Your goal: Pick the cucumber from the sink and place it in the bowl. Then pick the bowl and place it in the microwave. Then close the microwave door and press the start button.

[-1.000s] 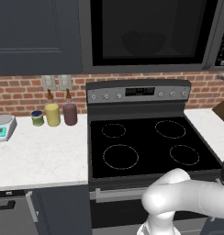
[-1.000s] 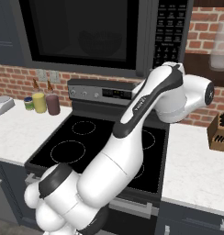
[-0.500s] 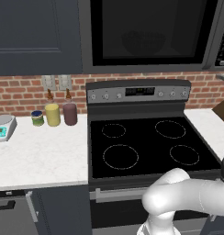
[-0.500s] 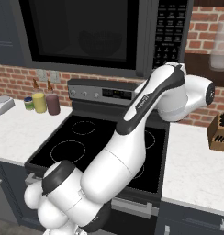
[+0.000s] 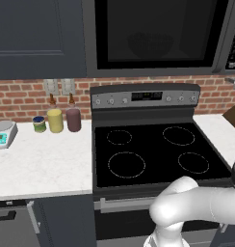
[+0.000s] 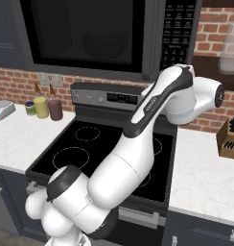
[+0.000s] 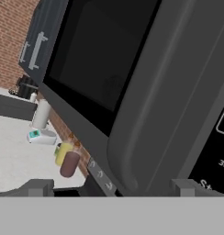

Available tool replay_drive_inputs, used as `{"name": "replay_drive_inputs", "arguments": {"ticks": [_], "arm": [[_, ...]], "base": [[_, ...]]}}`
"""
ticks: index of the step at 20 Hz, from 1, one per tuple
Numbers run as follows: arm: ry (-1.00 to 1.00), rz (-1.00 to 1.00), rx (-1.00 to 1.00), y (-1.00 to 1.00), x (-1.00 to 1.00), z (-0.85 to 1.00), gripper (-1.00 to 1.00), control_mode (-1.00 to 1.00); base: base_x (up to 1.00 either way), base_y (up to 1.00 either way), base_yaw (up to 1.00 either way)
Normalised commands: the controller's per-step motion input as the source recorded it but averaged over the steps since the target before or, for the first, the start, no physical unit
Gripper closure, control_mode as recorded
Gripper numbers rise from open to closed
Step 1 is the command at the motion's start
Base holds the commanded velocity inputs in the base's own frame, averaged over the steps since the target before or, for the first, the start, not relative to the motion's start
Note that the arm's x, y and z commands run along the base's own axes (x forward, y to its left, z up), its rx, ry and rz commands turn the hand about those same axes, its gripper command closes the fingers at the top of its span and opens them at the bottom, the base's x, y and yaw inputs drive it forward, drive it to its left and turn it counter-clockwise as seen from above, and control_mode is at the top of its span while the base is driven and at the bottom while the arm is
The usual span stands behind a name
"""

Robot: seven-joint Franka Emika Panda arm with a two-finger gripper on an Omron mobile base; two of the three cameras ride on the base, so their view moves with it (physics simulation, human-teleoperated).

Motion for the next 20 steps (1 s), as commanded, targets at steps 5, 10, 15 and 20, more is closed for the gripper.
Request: {"name": "replay_drive_inputs", "arguments": {"ticks": [5,10,15,20], "arm": [[0.00,0.00,0.00,-0.10,0.14,0.00,-1.00,-1.00],[0.00,0.00,0.00,-0.07,0.12,0.00,-1.00,-1.00],[0.00,0.04,0.00,-0.08,0.29,0.00,-1.00,-1.00],[0.00,0.17,0.00,-0.17,0.42,0.00,-1.00,-1.00]], "base": [[0.00,0.00,0.00],[0.00,0.00,0.00],[0.00,0.00,0.00],[0.00,0.00,0.00]]}}
